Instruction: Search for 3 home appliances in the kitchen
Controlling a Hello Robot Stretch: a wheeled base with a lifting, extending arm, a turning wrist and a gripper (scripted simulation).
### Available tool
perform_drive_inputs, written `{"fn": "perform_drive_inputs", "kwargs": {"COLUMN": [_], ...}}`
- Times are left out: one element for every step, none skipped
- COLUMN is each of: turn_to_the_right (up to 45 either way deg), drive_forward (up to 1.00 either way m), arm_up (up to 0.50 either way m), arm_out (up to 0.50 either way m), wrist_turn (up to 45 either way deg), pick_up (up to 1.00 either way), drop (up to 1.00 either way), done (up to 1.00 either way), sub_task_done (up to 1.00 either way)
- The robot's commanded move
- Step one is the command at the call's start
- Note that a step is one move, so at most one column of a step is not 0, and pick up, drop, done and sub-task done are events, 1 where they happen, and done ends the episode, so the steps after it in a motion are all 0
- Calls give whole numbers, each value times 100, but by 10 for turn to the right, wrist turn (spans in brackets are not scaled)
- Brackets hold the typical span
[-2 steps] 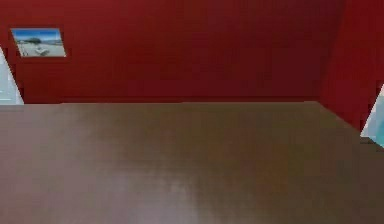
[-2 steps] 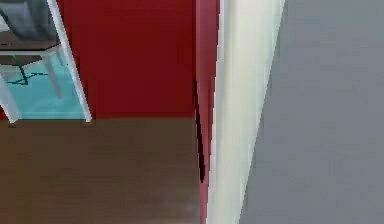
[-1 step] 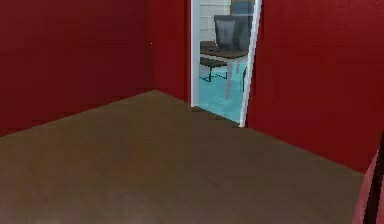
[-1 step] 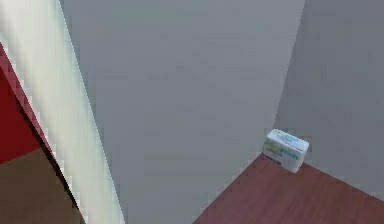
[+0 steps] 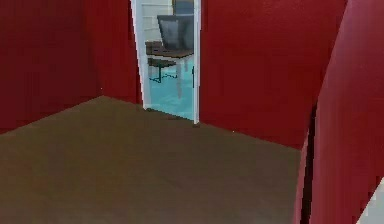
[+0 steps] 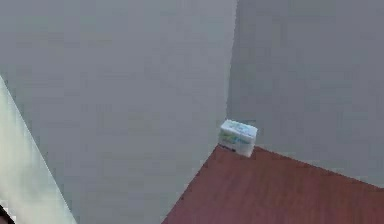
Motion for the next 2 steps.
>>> {"fn": "perform_drive_inputs", "kwargs": {"turn_to_the_right": [0,-90], "drive_forward": [30,0], "arm_up": [0,0], "arm_out": [0,0], "wrist_turn": [0,0], "pick_up": [0,0], "drop": [0,0], "done": [0,0], "sub_task_done": [0,0]}}
